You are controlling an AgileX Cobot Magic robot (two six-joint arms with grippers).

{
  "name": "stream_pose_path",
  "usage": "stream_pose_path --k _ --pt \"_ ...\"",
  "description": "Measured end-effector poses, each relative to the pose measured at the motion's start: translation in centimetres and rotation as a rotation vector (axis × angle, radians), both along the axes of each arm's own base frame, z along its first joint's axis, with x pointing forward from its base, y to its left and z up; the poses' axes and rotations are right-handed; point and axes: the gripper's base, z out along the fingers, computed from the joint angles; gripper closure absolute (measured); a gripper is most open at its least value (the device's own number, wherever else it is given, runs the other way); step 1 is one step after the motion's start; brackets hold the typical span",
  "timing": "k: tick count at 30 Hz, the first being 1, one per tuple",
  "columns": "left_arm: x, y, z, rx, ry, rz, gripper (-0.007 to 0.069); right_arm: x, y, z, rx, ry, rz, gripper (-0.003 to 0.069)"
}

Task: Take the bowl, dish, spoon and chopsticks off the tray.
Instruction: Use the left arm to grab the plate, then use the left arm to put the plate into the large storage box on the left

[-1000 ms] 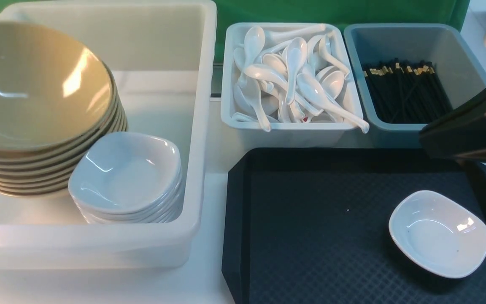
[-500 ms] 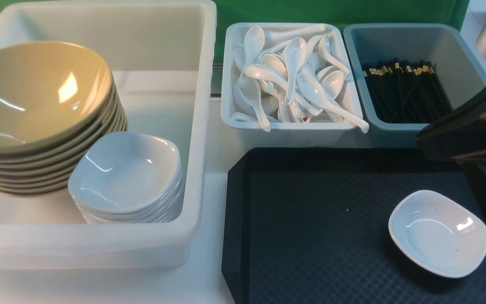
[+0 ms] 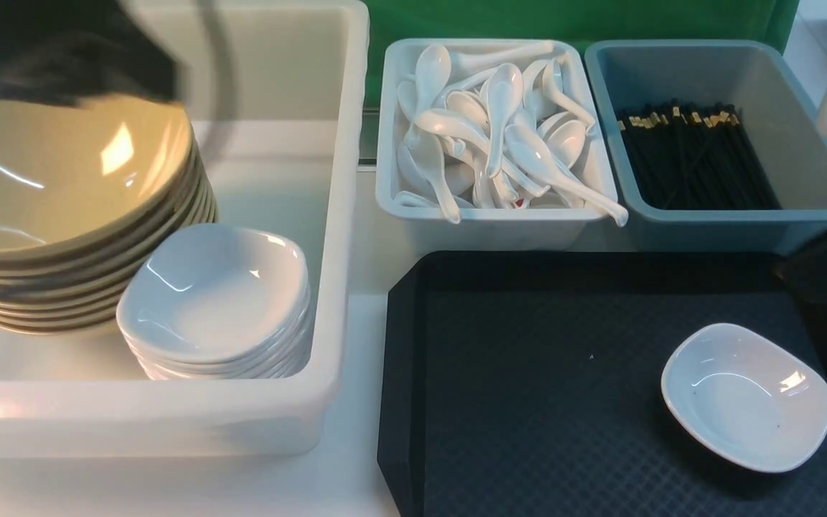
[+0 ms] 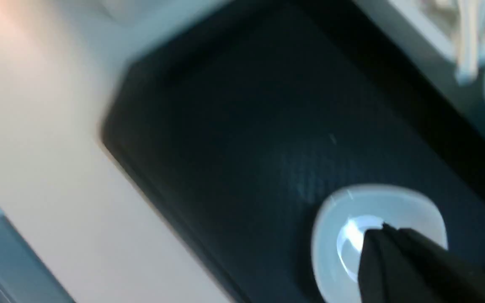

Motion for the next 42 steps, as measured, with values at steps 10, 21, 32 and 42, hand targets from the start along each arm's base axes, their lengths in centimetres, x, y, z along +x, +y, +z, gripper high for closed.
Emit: stream_pose_path --k 10,21,32,42 --pt "0.2 -19.4 -11.2 0.198 0.093 -0.438 0.0084 -3.0 -2.6 2.0 0.041 -0.108 -0.166 0.0624" --pt "4.5 -29.7 -20.6 0.073 0.171 -0.468 0.0086 -8.7 -5.6 0.8 0.104 -0.182 -0.193 0.0624" --pt "5.8 -33.3 -25.8 0.122 0.266 -0.522 0.0316 -8.8 -5.6 -0.2 0.08 -0.165 -0.185 0.0624" --pt "5.9 -31.4 -20.1 0.179 0.291 -0.612 0.0622 -8.6 -5.6 -0.2 0.063 -0.169 -0.176 0.0624"
